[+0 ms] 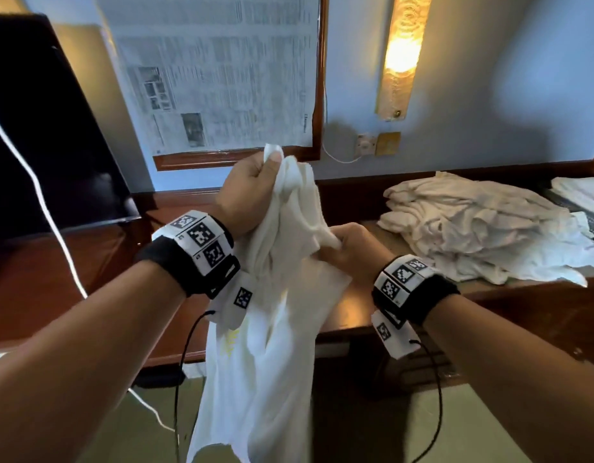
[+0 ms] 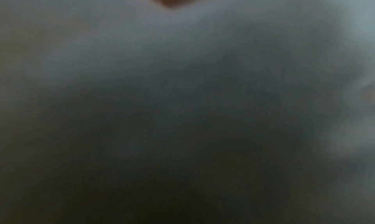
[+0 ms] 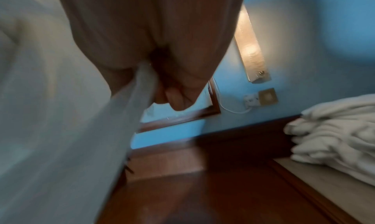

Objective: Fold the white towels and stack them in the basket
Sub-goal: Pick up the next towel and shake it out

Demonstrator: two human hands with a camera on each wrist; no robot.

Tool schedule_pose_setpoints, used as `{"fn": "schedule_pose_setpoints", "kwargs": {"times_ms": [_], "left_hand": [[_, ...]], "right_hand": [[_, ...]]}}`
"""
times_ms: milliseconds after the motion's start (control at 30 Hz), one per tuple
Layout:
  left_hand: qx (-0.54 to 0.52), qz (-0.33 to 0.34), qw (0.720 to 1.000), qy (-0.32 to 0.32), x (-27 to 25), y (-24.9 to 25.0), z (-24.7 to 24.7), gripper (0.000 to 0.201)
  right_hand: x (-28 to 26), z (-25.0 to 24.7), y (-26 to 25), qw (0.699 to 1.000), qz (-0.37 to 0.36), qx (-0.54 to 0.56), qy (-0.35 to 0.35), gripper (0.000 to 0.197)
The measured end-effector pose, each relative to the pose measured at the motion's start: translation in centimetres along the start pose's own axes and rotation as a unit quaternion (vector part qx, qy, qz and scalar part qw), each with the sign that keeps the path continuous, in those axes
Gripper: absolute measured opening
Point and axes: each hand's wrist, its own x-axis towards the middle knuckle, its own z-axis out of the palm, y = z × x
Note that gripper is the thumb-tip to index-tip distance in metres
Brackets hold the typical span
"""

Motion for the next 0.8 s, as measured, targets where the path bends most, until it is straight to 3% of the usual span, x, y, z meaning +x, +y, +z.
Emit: {"fn": "schedule_pose_setpoints", "kwargs": {"times_ms": [167, 267, 333, 400, 533, 600, 667, 800], "left_hand": [[-0.006, -0.019, 0.997, 0.071, -1.4, -1.1, -4.3, 0.071], [-0.035, -0.029, 0.996, 0.080, -2.1, -2.4, -6.9, 0.050], [-0.014, -0.047, 0.997, 0.067, -3.0, -3.4, -7.2, 0.044], [-0.001, -0.059, 0.997, 0.048, -3.7, -4.5, -6.5, 0.045], [-0.080, -0.073, 0.994, 0.020, -3.8, -5.5, -3.4, 0.050], [-0.117, -0.064, 0.991, 0.008, -3.4, -4.7, -1.6, 0.044], [-0.120, -0.056, 0.991, 0.008, -2.5, -4.0, -0.7, 0.042], [-0.119, -0.047, 0.991, 0.033, 0.1, -3.7, -0.7, 0.042]], "right_hand": [[-0.2, 3.4, 4.9, 0.977, 0.132, -0.138, -0.100, 0.020], [-0.3, 3.2, 6.8, 0.978, 0.163, -0.124, -0.049, 0.026], [0.8, 2.4, 5.2, 0.989, 0.127, -0.051, 0.046, 0.022], [2.9, 1.6, 2.1, 0.993, 0.057, 0.019, 0.097, 0.019], [6.0, 0.6, -5.5, 0.987, -0.138, -0.002, 0.081, 0.016], [6.7, -0.3, -7.9, 0.977, -0.197, -0.046, 0.066, 0.038], [7.0, -1.6, -8.6, 0.973, -0.205, -0.083, 0.068, 0.046], [4.8, -3.3, -5.6, 0.988, -0.123, -0.085, 0.042, 0.054]]}}
